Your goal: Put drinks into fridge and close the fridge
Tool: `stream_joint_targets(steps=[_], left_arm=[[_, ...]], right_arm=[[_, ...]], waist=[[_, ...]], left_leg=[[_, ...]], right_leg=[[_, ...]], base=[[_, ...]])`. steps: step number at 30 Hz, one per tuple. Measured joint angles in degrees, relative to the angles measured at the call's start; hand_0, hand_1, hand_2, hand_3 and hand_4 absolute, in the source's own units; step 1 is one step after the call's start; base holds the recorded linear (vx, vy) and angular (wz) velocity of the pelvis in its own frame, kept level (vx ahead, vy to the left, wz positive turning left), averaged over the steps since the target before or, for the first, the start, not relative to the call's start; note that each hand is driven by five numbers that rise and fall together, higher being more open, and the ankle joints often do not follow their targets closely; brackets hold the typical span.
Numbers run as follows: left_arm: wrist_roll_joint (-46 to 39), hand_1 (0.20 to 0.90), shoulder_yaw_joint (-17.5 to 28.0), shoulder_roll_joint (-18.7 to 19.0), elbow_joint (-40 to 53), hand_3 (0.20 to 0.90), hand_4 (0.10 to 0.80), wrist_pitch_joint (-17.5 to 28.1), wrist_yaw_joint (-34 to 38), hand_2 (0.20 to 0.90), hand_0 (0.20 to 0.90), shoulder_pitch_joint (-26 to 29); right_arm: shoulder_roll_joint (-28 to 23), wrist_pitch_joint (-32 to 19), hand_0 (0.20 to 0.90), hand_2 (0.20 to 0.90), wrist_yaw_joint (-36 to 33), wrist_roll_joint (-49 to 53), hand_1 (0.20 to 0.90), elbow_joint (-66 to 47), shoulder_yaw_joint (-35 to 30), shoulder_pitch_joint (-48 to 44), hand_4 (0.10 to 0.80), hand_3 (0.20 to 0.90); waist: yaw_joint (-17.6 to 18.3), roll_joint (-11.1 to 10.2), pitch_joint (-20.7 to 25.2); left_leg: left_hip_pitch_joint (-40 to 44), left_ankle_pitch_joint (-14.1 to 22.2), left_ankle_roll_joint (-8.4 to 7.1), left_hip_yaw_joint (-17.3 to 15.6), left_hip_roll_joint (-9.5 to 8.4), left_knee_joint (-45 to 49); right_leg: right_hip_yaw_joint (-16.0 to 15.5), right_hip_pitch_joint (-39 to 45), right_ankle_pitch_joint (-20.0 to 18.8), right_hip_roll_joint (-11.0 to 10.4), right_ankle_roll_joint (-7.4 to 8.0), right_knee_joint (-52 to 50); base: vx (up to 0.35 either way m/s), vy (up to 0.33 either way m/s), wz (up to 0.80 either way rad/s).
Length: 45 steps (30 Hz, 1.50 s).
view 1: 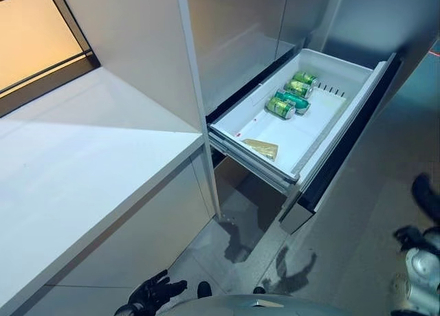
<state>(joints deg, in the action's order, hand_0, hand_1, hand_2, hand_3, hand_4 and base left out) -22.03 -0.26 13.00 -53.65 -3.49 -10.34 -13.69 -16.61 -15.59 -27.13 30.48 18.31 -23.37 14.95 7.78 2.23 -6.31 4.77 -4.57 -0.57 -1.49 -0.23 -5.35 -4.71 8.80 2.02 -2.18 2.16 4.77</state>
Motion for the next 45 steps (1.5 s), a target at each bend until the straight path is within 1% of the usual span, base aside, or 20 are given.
stream_joint_targets(steps=[3, 5, 7, 8, 9, 11, 12, 13, 15, 17, 19, 20, 23, 26, 28, 33, 36, 38, 41, 45], left_arm=[[-0.02, 0.900, -0.06, -0.03, 0.00, 0.900, 0.800, -0.09, -0.02, 0.900, 0.900, -0.10], [-0.31, 0.900, -0.19, -0.02, -0.01, 0.900, 0.800, -0.24, 0.18, 0.900, 0.900, 0.66], [-0.58, 0.900, -0.63, 0.01, 0.04, 0.900, 0.800, -0.27, 1.12, 0.900, 0.900, 3.36], [-0.71, 0.900, -0.79, 0.10, 0.06, 0.900, 0.800, -0.26, 1.43, 0.900, 0.900, 4.40], [-1.81, 0.900, -2.01, 0.63, 0.22, 0.900, 0.800, -0.26, 2.25, 0.900, 0.900, 6.80], [-3.29, 0.900, -2.59, 1.40, 0.41, 0.900, 0.800, -0.24, 3.08, 0.900, 0.900, 11.16], [-4.01, 0.900, -2.58, 1.61, 0.85, 0.900, 0.800, -0.20, 3.82, 0.900, 0.900, 12.83], [-4.41, 0.900, -2.58, 1.78, 0.99, 0.900, 0.800, -0.17, 4.39, 0.900, 0.900, 13.94], [-5.32, 0.900, -2.94, 1.89, 1.06, 0.900, 0.800, -0.14, 5.29, 0.900, 0.900, 15.12], [-5.35, 0.900, -4.20, 1.86, 1.04, 0.900, 0.800, -0.19, 6.10, 0.900, 0.900, 16.17], [-5.45, 0.900, -5.44, 1.42, 1.01, 0.900, 0.800, -0.19, 6.72, 0.900, 0.900, 17.14], [-5.55, 0.900, -6.12, 1.30, 0.96, 0.900, 0.800, -0.21, 7.03, 0.900, 0.900, 17.59], [-5.59, 0.900, -6.98, 1.17, 0.95, 0.900, 0.800, -0.19, 7.32, 0.900, 0.900, 18.82], [-6.34, 0.900, -8.24, 0.84, 0.63, 0.900, 0.800, -0.17, 7.79, 0.900, 0.900, 20.05], [-7.00, 0.900, -8.97, 0.82, 0.53, 0.900, 0.800, -0.16, 8.28, 0.900, 0.900, 20.59], [-7.65, 0.900, -10.02, -0.05, 0.46, 0.900, 0.800, -0.55, 8.86, 0.900, 0.900, 22.05], [-7.84, 0.900, -11.60, -0.33, 0.43, 0.900, 0.800, -1.54, 9.09, 0.900, 0.900, 23.22], [-8.05, 0.900, -11.77, -1.01, 0.44, 0.900, 0.800, -1.62, 9.59, 0.900, 0.900, 23.89], [-9.40, 0.900, -12.04, -1.44, 0.46, 0.900, 0.800, -1.89, 9.76, 0.900, 0.900, 24.68], [-9.55, 0.900, -13.87, -1.52, 0.27, 0.900, 0.800, -3.08, 9.89, 0.900, 0.900, 26.16]], right_arm=[[0.09, 3.34, 0.900, 0.900, 2.71, 4.48, 0.900, 6.22, 2.87, 0.87, 0.800, 0.900], [0.03, 3.97, 0.900, 0.900, 3.70, 4.75, 0.900, 7.52, 3.87, 0.61, 0.800, 0.900], [-0.45, 4.22, 0.900, 0.900, 4.83, 4.81, 0.900, 7.49, 4.33, -0.92, 0.800, 0.900], [-0.80, 4.53, 0.900, 0.900, 4.87, 4.81, 0.900, 7.49, 4.48, -2.05, 0.800, 0.900], [-2.41, 5.08, 0.900, 0.900, 4.74, 4.80, 0.900, 7.48, 5.57, -5.06, 0.800, 0.900], [-4.98, 5.37, 0.900, 0.900, 5.23, 3.78, 0.900, 7.34, 6.47, -10.46, 0.800, 0.900], [-5.83, 5.50, 0.900, 0.900, 5.45, 3.60, 0.900, 7.15, 6.76, -13.10, 0.800, 0.900], [-6.23, 5.51, 0.900, 0.900, 5.50, 3.46, 0.900, 6.96, 7.15, -15.07, 0.800, 0.900], [-7.33, 5.49, 0.900, 0.900, 5.87, 2.44, 0.900, 6.00, 9.45, -17.99, 0.800, 0.900], [-8.32, 5.43, 0.900, 0.900, 6.44, 1.38, 0.900, 5.48, 11.49, -20.61, 0.800, 0.900], [-9.35, 5.59, 0.900, 0.900, 6.44, 0.32, 0.900, 4.80, 15.00, -23.77, 0.800, 0.900], [-9.55, 5.63, 0.900, 0.900, 6.52, -0.85, 0.900, 4.69, 16.48, -25.45, 0.800, 0.900], [-9.78, 5.98, 0.900, 0.900, 6.82, -3.99, 0.900, 3.88, 20.41, -28.81, 0.800, 0.900], [-10.04, 7.48, 0.900, 0.900, 6.79, -7.40, 0.900, 3.86, 22.45, -32.70, 0.800, 0.900], [-10.40, 8.57, 0.900, 0.900, 6.83, -8.97, 0.900, 3.78, 23.78, -34.01, 0.800, 0.900], [-10.90, 13.28, 0.900, 0.900, 6.85, -10.39, 0.900, 3.02, 26.35, -38.98, 0.800, 0.900], [-11.90, 15.76, 0.900, 0.900, 6.95, -12.04, 0.900, 3.05, 30.72, -43.33, 0.800, 0.900], [-12.06, 17.42, 0.900, 0.900, 7.43, -13.67, 0.900, 3.08, 32.76, -45.85, 0.800, 0.900], [-11.83, 19.31, 0.900, 0.900, 7.73, -14.93, 0.900, 3.25, 35.46, -49.32, 0.800, 0.900], [-11.05, 21.12, 0.900, 0.900, 9.02, -16.56, 0.900, 3.66, 40.79, -54.29, 0.800, 0.900]], waist=[[0.15, 1.38, -0.24], [0.17, 2.15, -0.93], [0.15, 3.10, -3.52], [0.15, 3.11, -4.60], [0.01, 3.20, -6.55], [-0.07, 2.85, -10.51], [-0.64, 2.01, -12.27], [-1.30, 1.28, -13.72], [-1.93, 0.58, -15.43], [-2.27, 0.72, -16.82], [-3.13, 1.54, -17.95], [-2.98, 1.95, -18.31], [-3.56, 2.56, -19.12], [-3.22, 3.88, -20.06], [-3.00, 4.14, -20.19], [-2.85, 4.84, -20.64], [-3.03, 5.48, -21.00], [-3.36, 5.97, -21.25], [-4.04, 6.63, -21.52], [-5.50, 7.17, -21.65]], left_leg=[[0.03, -0.03, 0.03, -0.41, 0.04, 0.27], [-0.66, -0.03, 0.07, -0.63, -0.02, 1.03], [-2.63, 0.68, 0.21, -0.54, -0.25, 4.25], [-3.56, 0.93, 0.22, -0.58, -0.26, 5.62], [-6.85, 1.55, 0.24, -0.62, -0.34, 9.06], [-11.22, 2.57, 0.05, -0.68, -0.87, 13.26], [-13.33, 3.12, 0.17, -1.03, -1.15, 15.34], [-14.70, 3.61, 0.04, -1.29, -1.28, 17.35], [-18.35, 5.25, -0.34, -1.11, -1.17, 22.23], [-21.11, 6.41, -0.60, -0.37, -1.08, 26.26], [-24.07, 7.56, -0.29, 1.14, -1.15, 30.31], [-24.81, 7.88, -0.78, 1.59, -1.19, 31.13], [-25.22, 7.90, -0.85, 2.56, -1.97, 31.22], [-25.56, 7.88, -0.91, 2.84, -2.02, 31.90], [-25.59, 7.78, -1.04, 2.83, -2.05, 31.86], [-25.30, 6.56, -1.65, 2.94, -2.04, 30.62], [-25.52, 5.30, -2.20, 2.97, -1.82, 29.00], [-25.34, 4.38, -2.75, 3.36, -1.73, 28.19], [-25.20, 3.92, -2.66, 4.61, -1.65, 27.54], [-24.89, 2.80, -3.76, 5.95, -1.63, 26.45]], right_leg=[[0.49, -0.54, 0.12, 0.06, 0.08, -0.81], [0.76, -1.67, 0.63, 0.01, 0.14, -2.27], [0.72, -4.06, 2.28, -0.19, 0.18, -6.79], [0.76, -5.57, 2.97, -0.37, 0.03, -8.83], [0.94, -9.88, 4.97, -0.72, -0.34, -14.24], [1.27, -16.03, 7.64, -1.54, -1.00, -22.73], [1.64, -19.17, 8.85, -2.05, -1.60, -26.88], [2.09, -21.16, 9.79, -2.25, -1.78, -30.03], [2.28, -24.67, 11.55, -2.38, -2.37, -34.89], [2.20, -27.04, 12.44, -2.30, -2.94, -37.89], [1.78, -29.22, 13.37, -2.27, -3.65, -41.03], [1.49, -29.82, 13.56, -2.22, -3.76, -41.74], [1.33, -30.62, 13.38, -2.55, -4.08, -42.48], [1.82, -30.86, 13.42, -2.13, -4.15, -43.01], [2.00, -31.05, 13.42, -2.07, -4.14, -43.18], [2.18, -31.64, 13.35, -2.03, -4.23, -43.66], [2.09, -32.75, 12.73, -2.11, -4.68, -43.55], [1.67, -32.93, 12.54, -2.12, -4.95, -43.53], [0.64, -32.78, 12.53, -2.02, -5.59, -43.41], [-0.62, -32.47, 12.67, -1.99, -6.18, -43.35]], base=[[0.049, 0.002, -0.07], [0.024, 0.017, -0.08], [-0.078, 0.010, 0.01], [-0.171, 0.000, 0.00], [-0.131, -0.015, -0.02], [-0.122, -0.041, 0.01], [-0.101, -0.058, -0.03], [-0.093, -0.064, -0.05], [-0.055, -0.055, -0.01], [-0.008, -0.028, 0.04], [-0.001, -0.001, 0.06], [0.008, 0.029, 0.10], [0.023, 0.047, 0.02], [0.023, 0.051, -0.10], [0.017, 0.050, -0.05], [-0.007, 0.050, -0.02], [-0.065, 0.053, -0.01], [-0.027, 0.041, 0.06], [-0.007, 0.035, 0.12], [0.008, -0.003, 0.12]])
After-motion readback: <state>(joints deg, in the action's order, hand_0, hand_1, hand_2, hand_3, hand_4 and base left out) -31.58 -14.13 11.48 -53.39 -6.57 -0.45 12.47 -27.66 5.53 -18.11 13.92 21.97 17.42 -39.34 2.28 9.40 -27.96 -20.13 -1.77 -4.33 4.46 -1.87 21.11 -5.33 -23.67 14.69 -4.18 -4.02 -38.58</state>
